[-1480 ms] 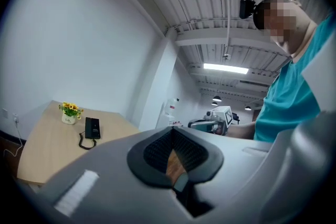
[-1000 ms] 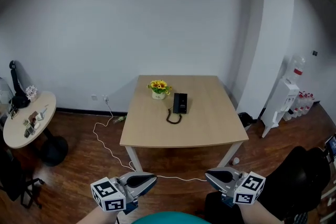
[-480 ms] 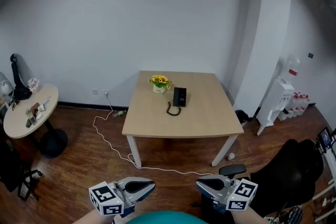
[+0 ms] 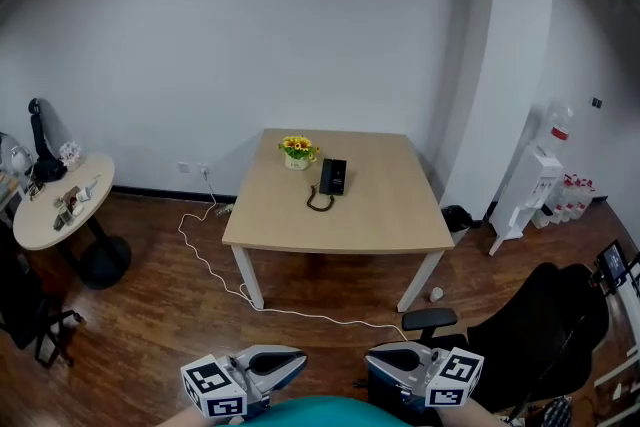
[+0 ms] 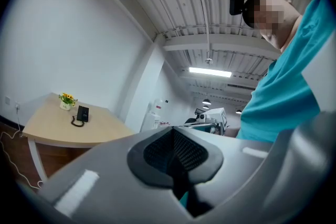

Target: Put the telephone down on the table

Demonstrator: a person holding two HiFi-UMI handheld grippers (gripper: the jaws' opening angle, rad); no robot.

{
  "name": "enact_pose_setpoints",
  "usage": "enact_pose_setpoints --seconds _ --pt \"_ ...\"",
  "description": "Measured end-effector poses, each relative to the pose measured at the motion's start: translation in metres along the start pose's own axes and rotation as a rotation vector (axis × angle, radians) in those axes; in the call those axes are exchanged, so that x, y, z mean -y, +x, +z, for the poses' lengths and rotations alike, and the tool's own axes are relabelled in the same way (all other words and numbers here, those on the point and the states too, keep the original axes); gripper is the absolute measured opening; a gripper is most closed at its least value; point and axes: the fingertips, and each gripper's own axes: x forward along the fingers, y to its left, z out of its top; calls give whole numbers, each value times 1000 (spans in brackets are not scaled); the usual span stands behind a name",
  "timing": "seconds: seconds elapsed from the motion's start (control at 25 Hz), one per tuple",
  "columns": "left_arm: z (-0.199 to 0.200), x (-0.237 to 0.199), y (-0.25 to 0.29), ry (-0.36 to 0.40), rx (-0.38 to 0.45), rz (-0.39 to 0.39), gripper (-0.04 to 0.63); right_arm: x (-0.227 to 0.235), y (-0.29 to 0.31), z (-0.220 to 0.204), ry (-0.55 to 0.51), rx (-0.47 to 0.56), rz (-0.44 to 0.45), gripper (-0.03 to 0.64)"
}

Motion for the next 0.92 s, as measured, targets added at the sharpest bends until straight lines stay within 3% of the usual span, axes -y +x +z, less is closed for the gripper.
enact_pose_setpoints --seconds 0.32,0.56,0.92 --pt "-1 -11 -6 -43 12 0 6 1 14 5 -28 6 -18 0" --pt "0 -11 -4 -12 -23 -43 6 3 23 8 -28 9 -30 0" --pt "1 -23 -5 -26 -17 -41 6 9 34 8 -35 4 -20 0"
